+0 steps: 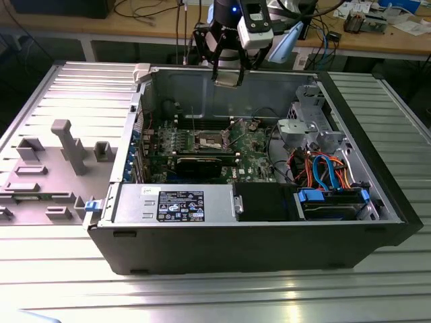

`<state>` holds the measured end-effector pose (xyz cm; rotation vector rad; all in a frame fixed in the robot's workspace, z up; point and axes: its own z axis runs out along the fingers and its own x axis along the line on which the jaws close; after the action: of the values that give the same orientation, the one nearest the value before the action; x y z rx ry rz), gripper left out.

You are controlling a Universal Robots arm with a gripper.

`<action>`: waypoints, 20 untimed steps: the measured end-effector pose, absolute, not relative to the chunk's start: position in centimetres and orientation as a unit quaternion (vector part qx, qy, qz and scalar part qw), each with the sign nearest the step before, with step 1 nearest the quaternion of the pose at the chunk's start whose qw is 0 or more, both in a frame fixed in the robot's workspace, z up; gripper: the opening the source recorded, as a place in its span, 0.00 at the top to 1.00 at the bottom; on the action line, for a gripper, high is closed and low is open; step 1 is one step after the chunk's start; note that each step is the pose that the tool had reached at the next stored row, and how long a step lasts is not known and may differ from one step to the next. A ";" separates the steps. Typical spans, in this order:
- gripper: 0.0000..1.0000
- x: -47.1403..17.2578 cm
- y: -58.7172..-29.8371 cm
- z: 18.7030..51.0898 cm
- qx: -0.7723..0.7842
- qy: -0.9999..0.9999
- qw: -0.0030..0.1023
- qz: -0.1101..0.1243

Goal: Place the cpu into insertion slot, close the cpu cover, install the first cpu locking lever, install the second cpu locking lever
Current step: 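Place the cpu into insertion slot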

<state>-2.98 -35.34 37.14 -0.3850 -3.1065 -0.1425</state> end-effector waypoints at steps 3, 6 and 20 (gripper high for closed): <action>0.45 -3.2 -35.4 37.1 -0.125 -0.991 0.004 -0.045; 0.45 -3.2 -35.4 37.1 -0.143 -0.989 0.003 -0.045; 0.45 -3.6 -34.3 36.1 -0.194 -0.980 0.001 -0.045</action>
<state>-3.63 -34.35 36.11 -0.6081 -3.0761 -0.1420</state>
